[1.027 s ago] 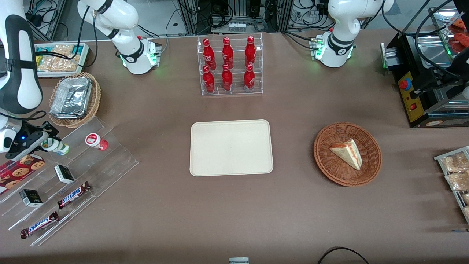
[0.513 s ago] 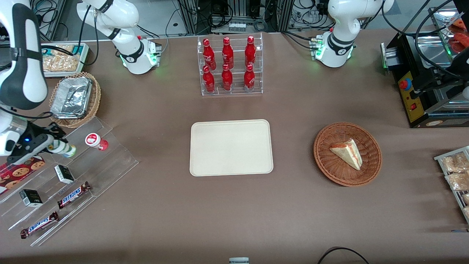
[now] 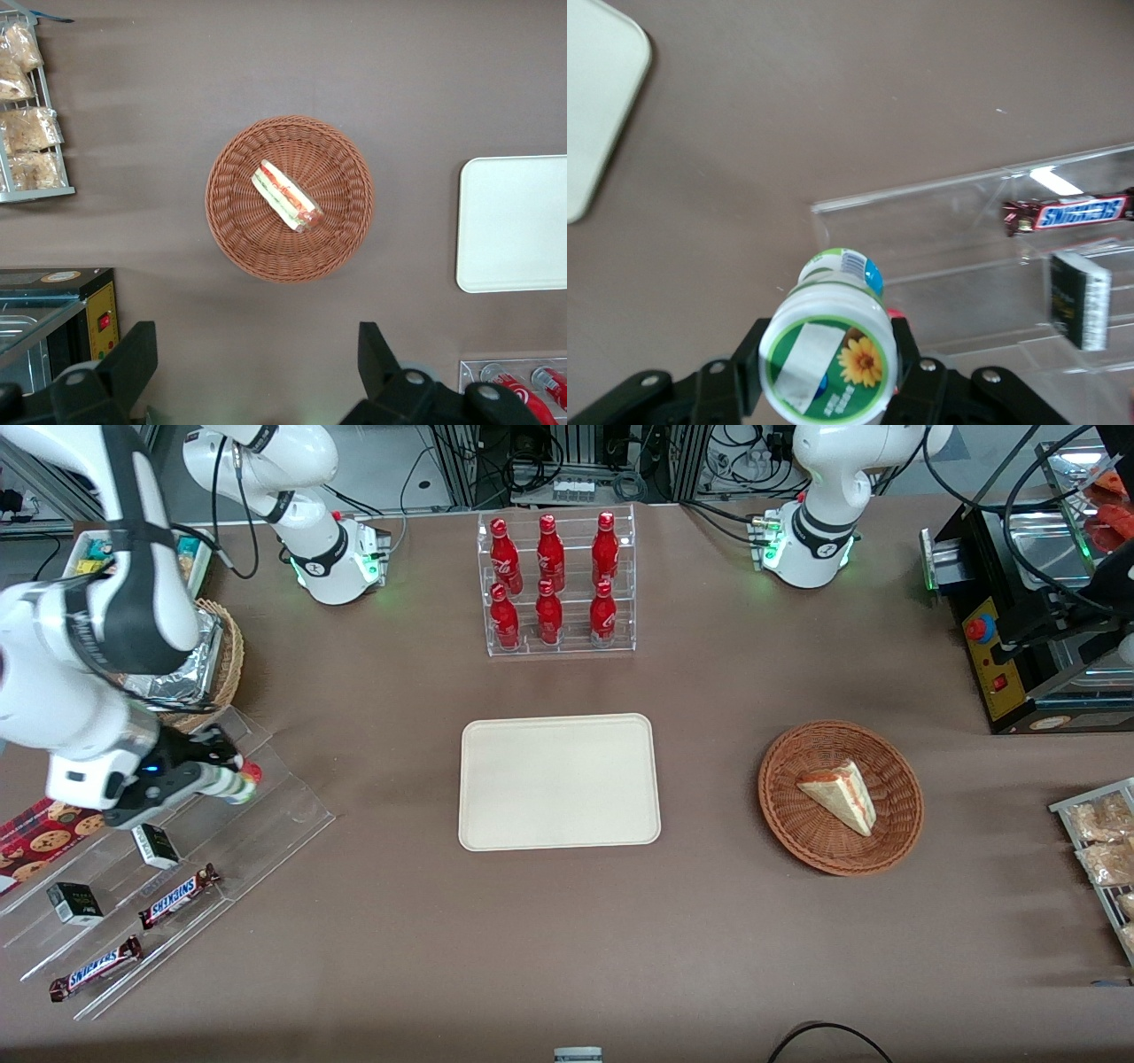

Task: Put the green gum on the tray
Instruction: 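Lift the gum tub and carry it over the cream tray, then lower the gum tub onto the tray and open the right gripper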

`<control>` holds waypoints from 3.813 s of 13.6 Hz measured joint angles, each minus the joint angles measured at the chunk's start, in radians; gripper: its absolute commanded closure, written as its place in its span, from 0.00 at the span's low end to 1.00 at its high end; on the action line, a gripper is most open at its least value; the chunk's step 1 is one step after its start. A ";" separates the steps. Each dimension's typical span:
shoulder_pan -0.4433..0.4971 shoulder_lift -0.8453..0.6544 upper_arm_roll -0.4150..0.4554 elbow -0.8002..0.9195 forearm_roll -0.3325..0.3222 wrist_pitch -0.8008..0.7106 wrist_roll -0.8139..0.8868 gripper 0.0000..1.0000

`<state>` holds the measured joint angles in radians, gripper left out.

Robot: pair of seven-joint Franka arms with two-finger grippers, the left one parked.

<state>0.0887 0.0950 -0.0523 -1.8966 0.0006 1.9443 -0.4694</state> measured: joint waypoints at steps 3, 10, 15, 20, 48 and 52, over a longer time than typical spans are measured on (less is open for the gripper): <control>0.121 0.003 0.001 0.017 0.001 -0.012 0.203 1.00; 0.350 0.141 0.002 0.121 0.040 -0.012 0.624 1.00; 0.453 0.292 0.001 0.257 0.072 -0.002 0.835 1.00; 0.574 0.429 0.000 0.329 0.072 0.127 1.037 1.00; 0.679 0.628 -0.006 0.385 0.069 0.360 1.202 0.00; 0.672 0.585 -0.019 0.390 0.069 0.294 1.119 0.00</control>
<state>0.7609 0.6798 -0.0717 -1.5064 0.0694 2.2379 0.6497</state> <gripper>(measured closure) 0.000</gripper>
